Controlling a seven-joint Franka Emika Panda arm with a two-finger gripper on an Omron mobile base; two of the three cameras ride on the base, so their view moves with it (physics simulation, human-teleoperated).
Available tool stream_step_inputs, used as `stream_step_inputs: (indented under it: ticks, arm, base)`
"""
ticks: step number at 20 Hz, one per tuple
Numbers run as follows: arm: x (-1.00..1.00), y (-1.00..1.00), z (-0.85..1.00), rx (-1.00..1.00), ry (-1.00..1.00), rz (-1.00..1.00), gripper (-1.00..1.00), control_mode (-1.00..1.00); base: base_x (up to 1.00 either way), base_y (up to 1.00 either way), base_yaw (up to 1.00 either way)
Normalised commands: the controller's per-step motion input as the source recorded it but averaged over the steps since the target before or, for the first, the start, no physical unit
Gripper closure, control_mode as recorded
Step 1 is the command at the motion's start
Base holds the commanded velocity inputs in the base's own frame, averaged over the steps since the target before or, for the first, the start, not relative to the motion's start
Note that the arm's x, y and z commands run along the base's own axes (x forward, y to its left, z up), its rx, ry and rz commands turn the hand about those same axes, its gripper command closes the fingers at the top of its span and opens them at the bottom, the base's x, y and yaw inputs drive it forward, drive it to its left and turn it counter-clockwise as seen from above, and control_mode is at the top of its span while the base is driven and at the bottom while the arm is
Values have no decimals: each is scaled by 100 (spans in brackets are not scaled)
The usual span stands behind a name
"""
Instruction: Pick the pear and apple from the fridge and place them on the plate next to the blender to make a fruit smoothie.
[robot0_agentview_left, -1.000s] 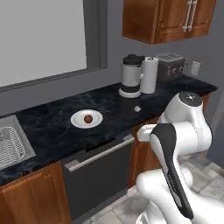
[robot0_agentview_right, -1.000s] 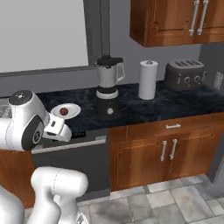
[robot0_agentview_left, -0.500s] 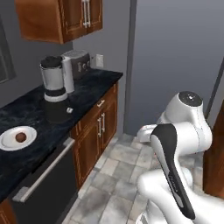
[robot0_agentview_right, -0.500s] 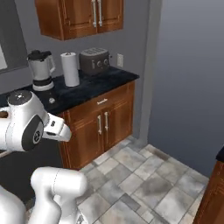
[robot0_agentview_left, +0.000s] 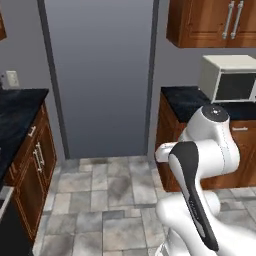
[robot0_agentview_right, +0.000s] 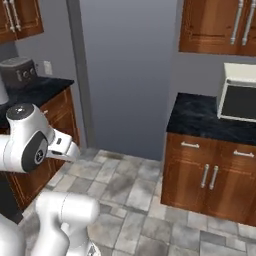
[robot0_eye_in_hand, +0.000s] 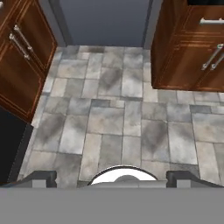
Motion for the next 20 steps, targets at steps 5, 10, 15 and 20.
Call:
stream_step_inputs:
  ticks: [5,10,15,20]
  arm:
    - [0,0,0,0,0,0,-100,100]
    - [0,0,0,0,0,0,-100,100]
    - [0,0,0,0,0,0,-100,100]
    - [0,0,0,0,0,0,-100,100]
  base:
    - [-11,-100,-55]
    - [0,-100,-49]
    - [32,-100,-42]
    - [58,-100,-37]
